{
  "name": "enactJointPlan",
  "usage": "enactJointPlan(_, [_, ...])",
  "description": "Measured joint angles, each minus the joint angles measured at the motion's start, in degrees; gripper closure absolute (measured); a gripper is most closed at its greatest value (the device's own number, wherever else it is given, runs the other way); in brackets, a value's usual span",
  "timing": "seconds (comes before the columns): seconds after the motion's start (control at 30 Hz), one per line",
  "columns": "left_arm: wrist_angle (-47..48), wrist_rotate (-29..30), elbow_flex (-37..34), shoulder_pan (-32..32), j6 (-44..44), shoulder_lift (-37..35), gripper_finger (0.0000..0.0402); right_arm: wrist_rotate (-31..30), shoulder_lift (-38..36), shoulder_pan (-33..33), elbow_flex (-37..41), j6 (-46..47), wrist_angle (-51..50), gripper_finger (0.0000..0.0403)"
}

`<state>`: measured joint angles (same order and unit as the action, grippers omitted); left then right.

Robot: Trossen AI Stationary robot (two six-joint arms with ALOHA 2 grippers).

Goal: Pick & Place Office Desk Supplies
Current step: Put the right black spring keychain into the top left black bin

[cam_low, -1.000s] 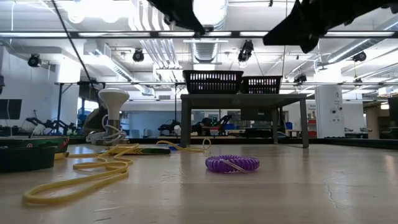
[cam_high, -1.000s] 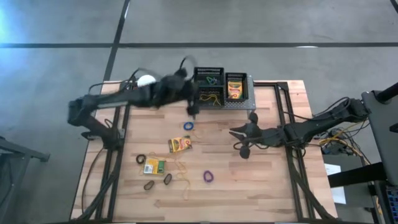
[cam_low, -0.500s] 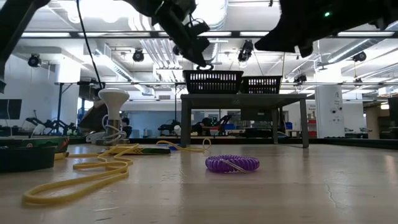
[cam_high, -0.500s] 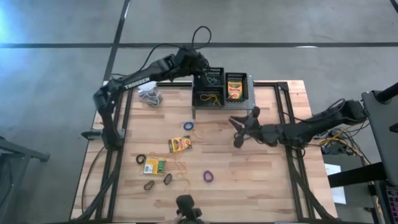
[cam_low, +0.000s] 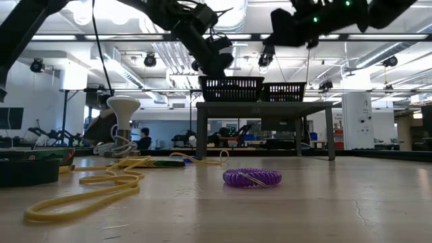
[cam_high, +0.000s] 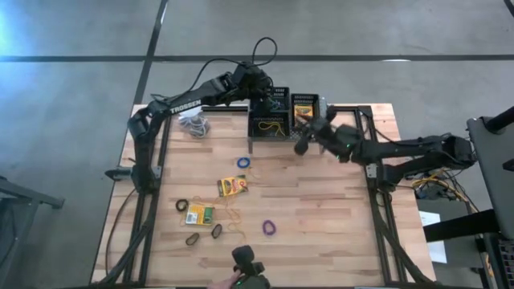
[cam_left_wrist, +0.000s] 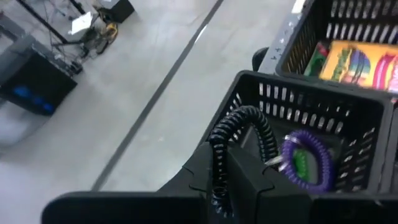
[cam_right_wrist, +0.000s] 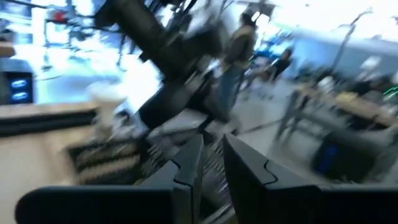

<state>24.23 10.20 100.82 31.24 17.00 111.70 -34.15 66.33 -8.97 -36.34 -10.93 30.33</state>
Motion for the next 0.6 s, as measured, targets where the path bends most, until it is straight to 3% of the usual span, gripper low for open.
enactJointPlan(0.2, [0.44, -2.31, -0.26, 0.02, -2.22, 0.06, 0.0368, -0.02, -2.24, -3.15, -4.21, -8.61, 0.07, 0.0346])
enactJointPlan(0.4, [0.52, -2.56, -3.09, 0.03, -2.46, 0.33, 0.0366, 0.02, -2.52, -3.71, -4.26, -9.28, -0.13, 0.0346])
enactJointPlan(0.6, [0.48, -3.43, -3.67, 0.13, -3.57, 0.33, 0.0327, 0.32, -2.52, -3.63, -4.07, -8.25, -0.14, 0.0346])
